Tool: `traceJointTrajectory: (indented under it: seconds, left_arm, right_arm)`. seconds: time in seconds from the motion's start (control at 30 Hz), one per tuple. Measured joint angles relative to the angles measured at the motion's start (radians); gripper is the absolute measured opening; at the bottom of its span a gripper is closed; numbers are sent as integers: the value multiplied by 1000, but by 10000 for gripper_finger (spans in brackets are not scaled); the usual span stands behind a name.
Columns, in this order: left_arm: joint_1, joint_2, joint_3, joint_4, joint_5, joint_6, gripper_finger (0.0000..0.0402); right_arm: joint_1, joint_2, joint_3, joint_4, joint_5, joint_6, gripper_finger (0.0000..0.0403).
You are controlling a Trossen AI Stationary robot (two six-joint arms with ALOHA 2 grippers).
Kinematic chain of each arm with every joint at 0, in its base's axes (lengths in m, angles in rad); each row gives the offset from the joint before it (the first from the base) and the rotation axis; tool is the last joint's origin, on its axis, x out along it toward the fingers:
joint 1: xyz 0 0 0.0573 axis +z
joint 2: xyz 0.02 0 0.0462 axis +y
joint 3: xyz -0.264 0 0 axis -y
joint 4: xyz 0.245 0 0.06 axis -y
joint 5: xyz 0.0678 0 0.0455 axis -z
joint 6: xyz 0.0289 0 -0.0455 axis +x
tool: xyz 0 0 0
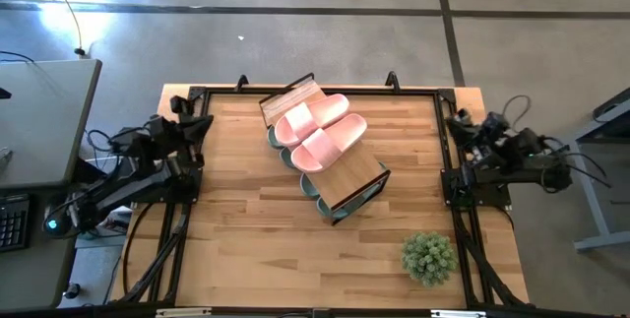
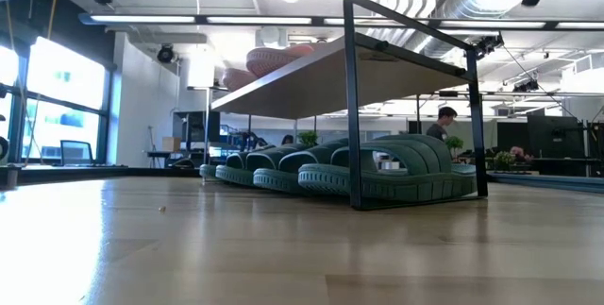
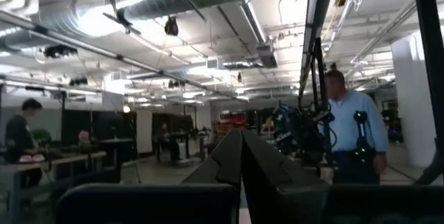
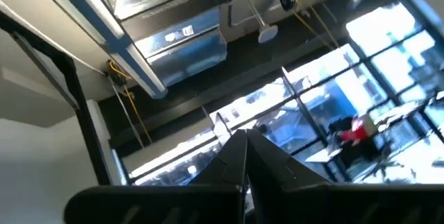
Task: Pick and place slides into the shelf
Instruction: Return to Home Position
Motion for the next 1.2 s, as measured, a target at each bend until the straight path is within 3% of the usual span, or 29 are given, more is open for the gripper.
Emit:
traceJointTrajectory:
  seconds: [0.43,0.7,0.93,1.03,1.2]
  left_arm:
    - [0,1,-190,58,9,-92,0]
    - [0,0,-253,57,9,-96,0]
    - [0,1,-252,-12,5,-28,0]
    - [1,1,-252,-82,-2,66,0]
    - [1,2,-252,-211,-42,207,0]
  right_arm:
    - [0,0,-245,192,2,174,0]
    - [0,0,-260,173,4,180,0]
    - [0,0,-260,8,3,221,0]
    - [0,0,-260,-73,1,161,0]
    - [0,0,-260,-223,8,-101,0]
